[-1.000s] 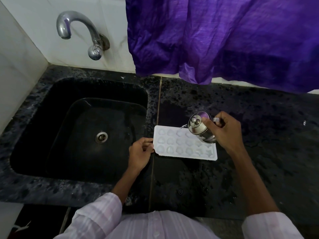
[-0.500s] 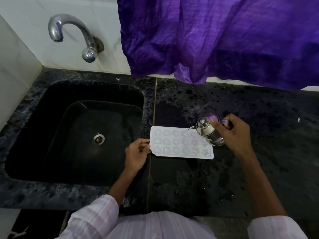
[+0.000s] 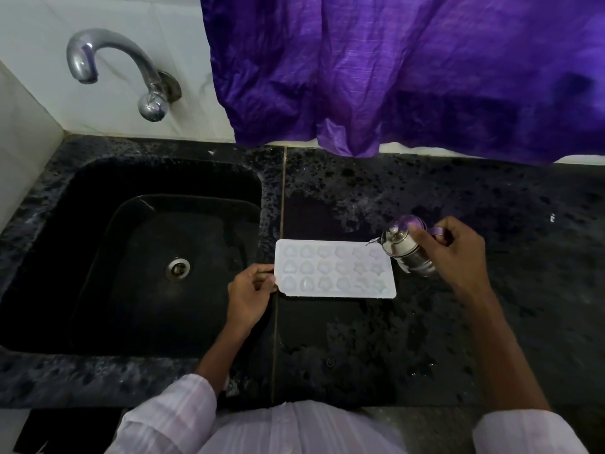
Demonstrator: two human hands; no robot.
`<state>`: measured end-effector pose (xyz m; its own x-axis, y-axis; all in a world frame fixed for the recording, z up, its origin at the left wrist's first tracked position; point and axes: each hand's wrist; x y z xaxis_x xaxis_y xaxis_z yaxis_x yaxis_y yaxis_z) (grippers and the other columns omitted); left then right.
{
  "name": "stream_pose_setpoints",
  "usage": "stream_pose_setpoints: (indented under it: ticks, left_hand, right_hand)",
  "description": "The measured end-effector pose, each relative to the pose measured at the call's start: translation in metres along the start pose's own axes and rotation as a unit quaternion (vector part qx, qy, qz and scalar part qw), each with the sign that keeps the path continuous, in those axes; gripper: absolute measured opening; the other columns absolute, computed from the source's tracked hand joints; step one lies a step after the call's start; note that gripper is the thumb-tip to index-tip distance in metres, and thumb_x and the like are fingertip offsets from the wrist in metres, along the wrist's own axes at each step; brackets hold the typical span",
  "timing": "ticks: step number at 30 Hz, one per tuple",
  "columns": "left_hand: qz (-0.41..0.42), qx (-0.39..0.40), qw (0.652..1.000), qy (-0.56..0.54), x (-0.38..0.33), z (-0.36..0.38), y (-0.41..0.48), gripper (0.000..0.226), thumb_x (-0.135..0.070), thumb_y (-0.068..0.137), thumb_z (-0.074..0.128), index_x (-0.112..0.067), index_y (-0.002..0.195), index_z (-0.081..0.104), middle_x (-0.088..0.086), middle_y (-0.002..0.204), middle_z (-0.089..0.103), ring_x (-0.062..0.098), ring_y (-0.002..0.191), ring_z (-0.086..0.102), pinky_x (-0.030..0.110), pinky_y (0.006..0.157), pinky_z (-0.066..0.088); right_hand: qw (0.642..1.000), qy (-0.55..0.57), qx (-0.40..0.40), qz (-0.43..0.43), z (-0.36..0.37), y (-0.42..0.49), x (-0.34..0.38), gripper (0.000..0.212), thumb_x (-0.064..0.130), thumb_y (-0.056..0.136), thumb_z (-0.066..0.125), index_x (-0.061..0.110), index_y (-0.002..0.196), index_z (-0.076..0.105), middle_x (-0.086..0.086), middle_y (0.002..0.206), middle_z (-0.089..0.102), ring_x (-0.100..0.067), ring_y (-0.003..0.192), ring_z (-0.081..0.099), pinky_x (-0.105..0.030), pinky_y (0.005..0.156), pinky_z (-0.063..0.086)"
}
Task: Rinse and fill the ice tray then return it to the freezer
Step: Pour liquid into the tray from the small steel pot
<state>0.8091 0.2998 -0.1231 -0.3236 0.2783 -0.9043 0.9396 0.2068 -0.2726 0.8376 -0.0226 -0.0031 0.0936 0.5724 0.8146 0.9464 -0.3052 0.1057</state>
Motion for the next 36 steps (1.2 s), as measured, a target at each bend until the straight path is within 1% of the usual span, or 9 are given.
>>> stream_pose_setpoints:
  ticks: [5,8,12,15,19,23,27,33,36]
  left_hand:
    - [-0.001,-0.003,1.000,-0.001,-0.002,0.001,-0.002,0.019,-0.001,0.094,0.063,-0.009,0.109,0.071,0.000,0.090,0.076,0.007,0.078,0.074,0.026,0.082,0.061]
    - [-0.002,-0.003,1.000,-0.004,-0.002,0.002,-0.001,0.019,-0.001,0.094,0.063,-0.009,0.109,0.071,-0.001,0.090,0.075,0.005,0.077,0.074,0.026,0.082,0.061]
    - [-0.005,-0.006,1.000,-0.007,-0.001,0.003,-0.001,0.018,-0.002,0.094,0.063,-0.009,0.109,0.071,-0.001,0.091,0.076,0.006,0.077,0.074,0.026,0.081,0.061]
    - [-0.005,-0.006,1.000,-0.009,-0.001,0.002,-0.002,0.018,-0.002,0.094,0.063,-0.008,0.110,0.071,0.000,0.092,0.076,0.007,0.079,0.074,0.025,0.080,0.061]
    - [-0.007,-0.004,1.000,-0.010,0.000,0.002,-0.001,0.018,-0.003,0.094,0.064,-0.009,0.110,0.071,0.000,0.094,0.076,0.010,0.080,0.075,0.032,0.083,0.061]
    - [-0.009,-0.005,1.000,-0.014,0.000,0.003,-0.002,0.018,-0.003,0.095,0.064,-0.009,0.110,0.071,0.000,0.094,0.076,0.010,0.080,0.075,0.032,0.084,0.061]
    - [-0.012,-0.007,1.000,-0.016,-0.001,0.004,-0.002,0.018,-0.003,0.095,0.063,-0.009,0.110,0.071,0.000,0.094,0.076,0.009,0.080,0.075,0.031,0.084,0.061]
    - [-0.013,-0.004,1.000,-0.016,0.001,0.004,-0.001,0.017,-0.004,0.095,0.064,-0.011,0.109,0.071,0.001,0.095,0.076,0.010,0.080,0.075,0.036,0.087,0.060]
    - [-0.010,-0.005,1.000,-0.017,0.000,0.004,-0.001,0.017,-0.003,0.095,0.063,-0.012,0.107,0.071,0.001,0.093,0.076,0.010,0.079,0.075,0.037,0.087,0.061]
  right_hand:
    - [1.000,0.000,-0.007,0.007,-0.010,-0.001,-0.004,0.040,0.027,0.084,0.076,0.015,0.063,0.044,-0.005,0.064,0.048,-0.003,0.053,0.040,-0.024,0.057,0.039]
    - [1.000,-0.003,-0.012,0.009,-0.015,0.000,-0.008,0.040,0.028,0.084,0.076,0.011,0.064,0.045,-0.007,0.065,0.048,-0.006,0.055,0.040,-0.024,0.058,0.040]
    - [1.000,0.002,-0.023,0.015,-0.021,-0.003,-0.011,0.042,0.028,0.084,0.076,0.006,0.066,0.046,-0.007,0.064,0.047,-0.002,0.051,0.040,-0.017,0.054,0.041]
    - [1.000,0.006,-0.022,0.022,-0.025,-0.006,-0.013,0.042,0.029,0.085,0.076,0.002,0.069,0.046,-0.010,0.065,0.049,-0.013,0.058,0.045,-0.029,0.059,0.043]
    - [0.999,0.003,-0.017,0.031,-0.028,-0.011,-0.015,0.043,0.031,0.084,0.076,0.004,0.068,0.046,-0.011,0.066,0.049,-0.015,0.059,0.044,-0.029,0.059,0.042]
    - [0.999,0.009,-0.020,0.038,-0.028,-0.017,-0.019,0.044,0.033,0.083,0.077,0.005,0.067,0.045,-0.024,0.069,0.053,-0.021,0.060,0.048,-0.038,0.060,0.049]
    - [0.999,0.009,-0.009,0.035,-0.026,-0.024,-0.021,0.045,0.032,0.083,0.076,0.004,0.068,0.045,-0.012,0.064,0.048,-0.018,0.059,0.042,-0.032,0.059,0.042]
    - [1.000,0.020,0.000,0.024,-0.010,-0.031,-0.013,0.044,0.029,0.083,0.077,0.005,0.066,0.045,-0.003,0.060,0.042,-0.009,0.055,0.035,-0.027,0.055,0.036]
    - [0.999,0.028,0.010,0.012,0.000,-0.034,-0.006,0.043,0.025,0.083,0.078,0.008,0.064,0.044,0.002,0.057,0.038,-0.005,0.052,0.031,-0.019,0.051,0.031]
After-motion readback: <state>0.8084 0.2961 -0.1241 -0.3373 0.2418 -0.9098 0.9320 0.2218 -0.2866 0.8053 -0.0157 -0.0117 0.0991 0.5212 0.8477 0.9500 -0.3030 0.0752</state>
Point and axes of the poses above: each hand's wrist, its own y-axis towards the middle knuckle, its own z-axis out of the palm, x = y × z
